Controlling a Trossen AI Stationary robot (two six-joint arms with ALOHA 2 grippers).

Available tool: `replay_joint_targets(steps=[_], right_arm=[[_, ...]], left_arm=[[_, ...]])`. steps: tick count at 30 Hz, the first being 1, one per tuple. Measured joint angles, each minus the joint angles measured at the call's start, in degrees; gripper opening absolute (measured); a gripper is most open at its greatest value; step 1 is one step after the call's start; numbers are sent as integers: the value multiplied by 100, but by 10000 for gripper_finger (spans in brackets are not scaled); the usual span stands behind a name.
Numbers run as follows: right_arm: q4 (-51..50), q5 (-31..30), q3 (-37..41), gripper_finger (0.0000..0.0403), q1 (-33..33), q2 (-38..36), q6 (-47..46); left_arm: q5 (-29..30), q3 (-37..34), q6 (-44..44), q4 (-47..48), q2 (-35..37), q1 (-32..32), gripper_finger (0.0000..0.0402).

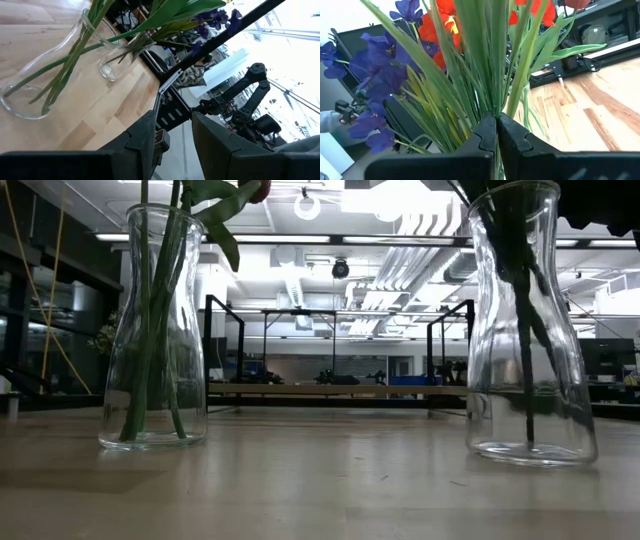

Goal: Pick and place flowers into a vace then onto a shelf
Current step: Put the red flower into the right transparent vase

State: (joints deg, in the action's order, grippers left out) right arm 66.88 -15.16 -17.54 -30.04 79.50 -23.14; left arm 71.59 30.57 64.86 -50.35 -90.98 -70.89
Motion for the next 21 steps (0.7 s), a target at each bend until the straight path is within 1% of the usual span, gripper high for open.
replay_joint_targets(steps=[14,17,21], right_arm=[[14,217,0,2,2,0,-147],[8,281,0,19,2,0,-259],[6,307,0,65,1,-2,-304]], left_arm=[[-4,0,-2,0,0,-2,163],[-4,0,-2,0,0,-1,163],[-4,0,-2,0,0,-1,163]])
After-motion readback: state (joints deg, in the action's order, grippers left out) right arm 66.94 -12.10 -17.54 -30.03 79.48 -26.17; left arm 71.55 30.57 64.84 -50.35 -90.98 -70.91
